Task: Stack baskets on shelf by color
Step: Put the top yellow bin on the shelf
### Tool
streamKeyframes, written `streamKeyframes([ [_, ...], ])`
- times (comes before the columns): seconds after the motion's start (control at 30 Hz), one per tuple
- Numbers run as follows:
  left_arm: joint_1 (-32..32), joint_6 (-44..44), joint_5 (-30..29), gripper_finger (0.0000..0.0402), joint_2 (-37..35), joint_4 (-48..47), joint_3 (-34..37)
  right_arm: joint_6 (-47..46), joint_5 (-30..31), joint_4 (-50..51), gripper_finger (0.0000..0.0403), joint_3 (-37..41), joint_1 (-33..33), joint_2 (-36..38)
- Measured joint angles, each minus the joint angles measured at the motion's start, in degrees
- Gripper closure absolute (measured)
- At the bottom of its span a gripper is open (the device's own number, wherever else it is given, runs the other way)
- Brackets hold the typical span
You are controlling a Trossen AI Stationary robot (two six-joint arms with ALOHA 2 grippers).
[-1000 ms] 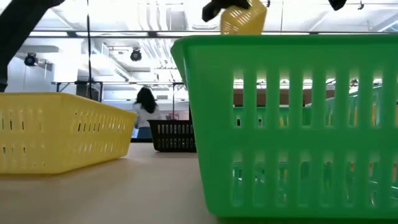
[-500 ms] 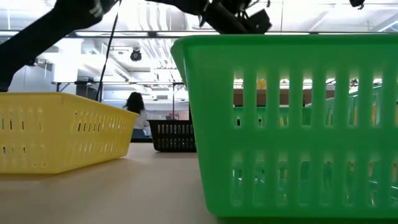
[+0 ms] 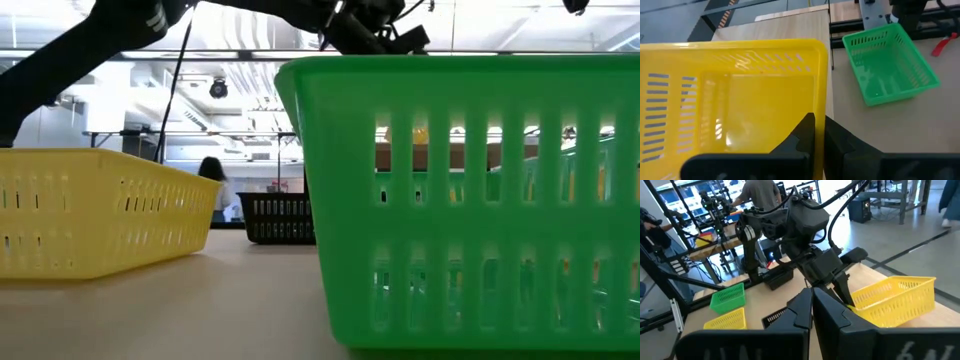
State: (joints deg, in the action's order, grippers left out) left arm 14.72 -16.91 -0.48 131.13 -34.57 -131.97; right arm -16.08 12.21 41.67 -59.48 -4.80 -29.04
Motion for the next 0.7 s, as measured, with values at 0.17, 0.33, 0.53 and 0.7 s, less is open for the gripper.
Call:
streamKeyframes([
  [0.17, 0.09, -0.03, -0.94, 0.0401, 0.00, 0.48, 0.69, 0.00, 0.00, -0.02, 0.0394, 0.00, 0.00, 0.00],
  [0.33, 0.33, -0.04, -1.13, 0.0401, 0.00, 2.40, 1.19, -0.02, 0.00, -0.04, 0.0394, 0.00, 0.00, 0.00],
  [0.53, 0.61, -0.40, -1.13, 0.0402, 0.00, 4.59, 1.49, -0.05, 0.00, -0.09, 0.0394, 0.02, 0.00, 0.00],
  [0.7, 0.93, -1.44, -1.14, 0.0400, 0.00, 5.84, 3.05, -0.61, -0.04, -0.13, 0.0394, 0.02, 0.00, 0.00],
])
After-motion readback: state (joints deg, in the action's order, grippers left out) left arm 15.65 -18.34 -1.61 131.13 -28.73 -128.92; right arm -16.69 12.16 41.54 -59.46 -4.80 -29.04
